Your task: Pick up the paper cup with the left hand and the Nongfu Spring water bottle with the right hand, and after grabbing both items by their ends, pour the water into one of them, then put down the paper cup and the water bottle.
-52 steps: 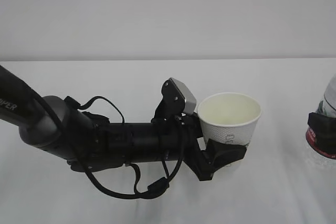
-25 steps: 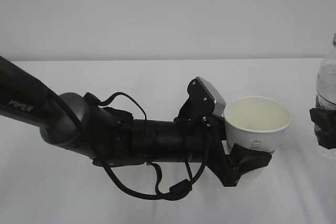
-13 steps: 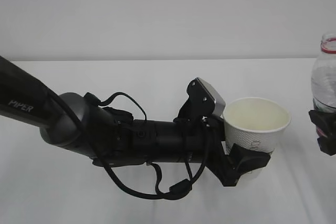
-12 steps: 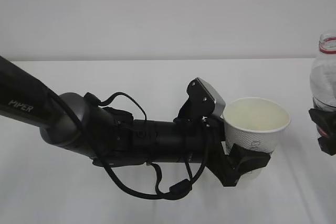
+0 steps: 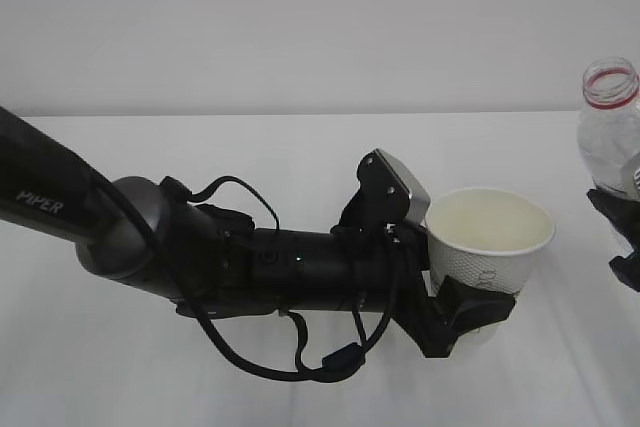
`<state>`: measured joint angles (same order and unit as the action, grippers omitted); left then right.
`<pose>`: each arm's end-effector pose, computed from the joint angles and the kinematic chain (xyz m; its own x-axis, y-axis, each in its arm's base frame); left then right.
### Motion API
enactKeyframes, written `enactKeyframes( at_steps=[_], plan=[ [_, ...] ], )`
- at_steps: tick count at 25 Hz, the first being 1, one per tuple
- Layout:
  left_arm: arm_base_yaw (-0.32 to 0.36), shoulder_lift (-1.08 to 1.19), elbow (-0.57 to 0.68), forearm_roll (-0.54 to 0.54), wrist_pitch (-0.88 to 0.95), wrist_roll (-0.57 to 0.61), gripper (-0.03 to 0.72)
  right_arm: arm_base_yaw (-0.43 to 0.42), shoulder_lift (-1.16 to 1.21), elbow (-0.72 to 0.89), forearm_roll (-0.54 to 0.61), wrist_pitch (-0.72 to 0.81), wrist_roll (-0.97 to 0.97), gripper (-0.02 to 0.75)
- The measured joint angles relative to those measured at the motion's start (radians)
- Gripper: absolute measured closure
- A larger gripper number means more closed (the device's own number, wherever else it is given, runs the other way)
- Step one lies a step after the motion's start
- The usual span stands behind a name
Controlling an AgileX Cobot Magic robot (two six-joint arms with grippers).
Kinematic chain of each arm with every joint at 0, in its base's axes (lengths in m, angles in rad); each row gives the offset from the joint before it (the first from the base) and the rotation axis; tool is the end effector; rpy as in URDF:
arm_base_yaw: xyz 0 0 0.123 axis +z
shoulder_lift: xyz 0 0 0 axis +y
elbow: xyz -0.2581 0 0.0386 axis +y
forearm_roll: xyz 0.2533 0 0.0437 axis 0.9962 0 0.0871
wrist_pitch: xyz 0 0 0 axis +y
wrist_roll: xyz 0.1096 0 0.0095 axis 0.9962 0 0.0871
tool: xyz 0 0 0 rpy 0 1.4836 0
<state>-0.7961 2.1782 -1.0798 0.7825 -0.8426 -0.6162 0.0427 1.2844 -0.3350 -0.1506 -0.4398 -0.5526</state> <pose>0.2534 -0.3416 0.0760 -0.2629 0.2302 -0.9370 0.9469 0.2476 -0.2049 0.2465 0.0176 0.1555 -0.2552 -0.6460 -0.7194 -0.3407 0.7564 -0.5584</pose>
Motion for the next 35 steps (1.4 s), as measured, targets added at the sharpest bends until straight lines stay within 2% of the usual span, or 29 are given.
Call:
enactKeyframes(
  at_steps=[8,27,35],
  plan=[
    [0.000,0.000,0.000,0.002,-0.016,-0.002,0.154,0.000,0.022,0.000,0.061,-0.051,-0.155,0.274],
    [0.000,0.000,0.000,0.002,-0.027,-0.002,0.154,0.000,0.024,0.000,0.067,-0.066,-0.162,0.274],
    [0.000,0.000,0.000,0.009,-0.027,-0.002,0.154,0.000,0.024,0.000,0.067,-0.146,-0.209,0.274]
  ],
)
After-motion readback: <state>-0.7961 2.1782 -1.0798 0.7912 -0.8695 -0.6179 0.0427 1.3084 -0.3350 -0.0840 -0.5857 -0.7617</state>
